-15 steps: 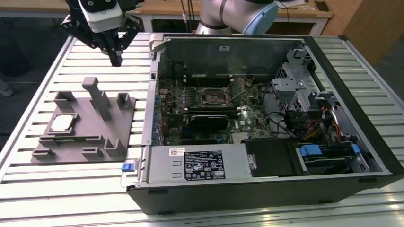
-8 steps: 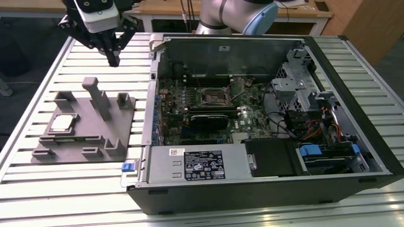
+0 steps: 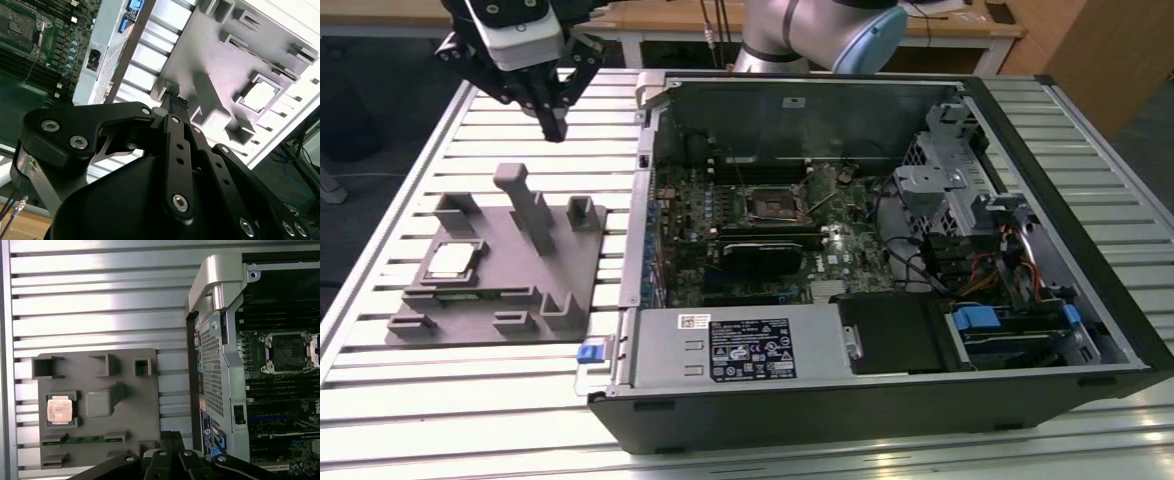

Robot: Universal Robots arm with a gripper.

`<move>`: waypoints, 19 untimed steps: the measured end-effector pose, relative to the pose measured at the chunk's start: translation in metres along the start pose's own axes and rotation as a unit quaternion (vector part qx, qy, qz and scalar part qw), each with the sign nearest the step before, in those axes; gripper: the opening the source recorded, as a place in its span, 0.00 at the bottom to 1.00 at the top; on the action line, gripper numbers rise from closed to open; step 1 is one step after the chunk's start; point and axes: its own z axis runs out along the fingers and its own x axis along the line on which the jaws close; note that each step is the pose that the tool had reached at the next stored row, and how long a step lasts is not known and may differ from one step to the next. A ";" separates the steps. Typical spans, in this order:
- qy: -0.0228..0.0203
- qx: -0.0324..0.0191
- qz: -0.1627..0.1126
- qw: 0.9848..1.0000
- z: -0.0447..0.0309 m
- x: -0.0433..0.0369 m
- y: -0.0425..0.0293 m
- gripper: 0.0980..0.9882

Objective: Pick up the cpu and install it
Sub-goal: 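Reach for the cpu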

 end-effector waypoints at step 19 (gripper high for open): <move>0.000 0.000 0.000 1.000 0.0010 0.0146 -0.0012 0.01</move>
